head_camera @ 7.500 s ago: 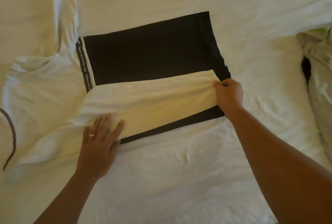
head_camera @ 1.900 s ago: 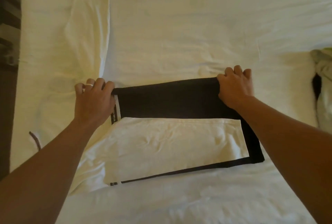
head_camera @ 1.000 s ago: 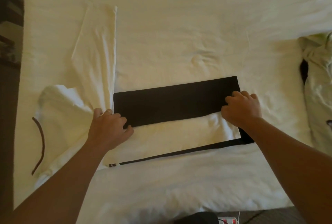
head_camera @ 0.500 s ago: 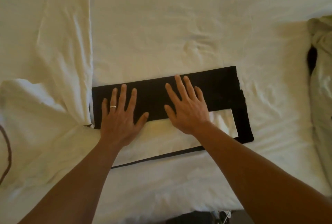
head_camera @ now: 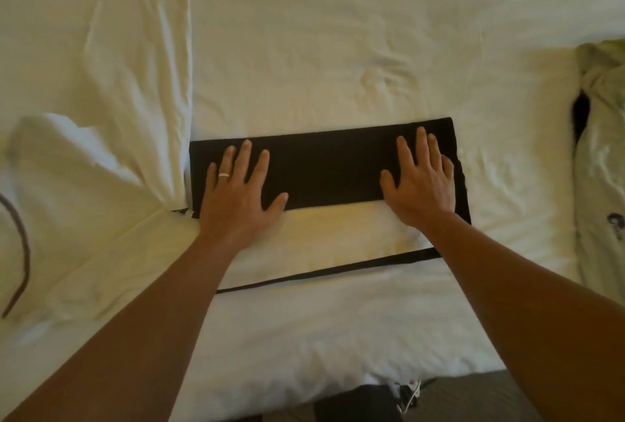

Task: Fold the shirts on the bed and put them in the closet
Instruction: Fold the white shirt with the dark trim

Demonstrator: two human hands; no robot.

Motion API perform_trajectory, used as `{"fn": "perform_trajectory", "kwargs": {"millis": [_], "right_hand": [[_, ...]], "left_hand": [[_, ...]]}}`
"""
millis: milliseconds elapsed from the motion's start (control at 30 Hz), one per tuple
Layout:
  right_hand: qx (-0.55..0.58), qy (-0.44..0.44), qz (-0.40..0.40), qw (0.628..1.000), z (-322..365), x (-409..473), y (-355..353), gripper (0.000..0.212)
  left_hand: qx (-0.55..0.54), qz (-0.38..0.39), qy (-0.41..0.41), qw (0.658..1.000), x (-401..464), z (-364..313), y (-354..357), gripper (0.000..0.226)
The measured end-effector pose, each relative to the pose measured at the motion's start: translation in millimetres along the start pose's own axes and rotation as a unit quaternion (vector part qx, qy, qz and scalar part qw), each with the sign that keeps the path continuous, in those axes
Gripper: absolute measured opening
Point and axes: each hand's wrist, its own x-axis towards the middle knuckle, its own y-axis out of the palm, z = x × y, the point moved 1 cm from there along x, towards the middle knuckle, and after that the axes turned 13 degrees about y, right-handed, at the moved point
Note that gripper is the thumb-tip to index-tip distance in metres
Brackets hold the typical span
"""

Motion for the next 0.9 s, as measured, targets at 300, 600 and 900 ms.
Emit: {"fn": "perform_trajectory", "kwargs": {"millis": [300,600,900], "right_hand": [[0.144,-0.085,-0.032,0.985,152,-17,-37,0.042],[0.346,0.051,0.116,0.93,365,-3,-70,0.062],[0.584,0.219,0.123,0.772,422,-8,-86,0.045]], "left_hand": [[0.013,-0.229,0.02,0.973,-97,75,-23,0.037],[0.031,-0.12,-0.03,0.992,-195,177,8,0.066],[-0.012,-0.1,-0.027,0.995,-200,187,28,0.077]]}}
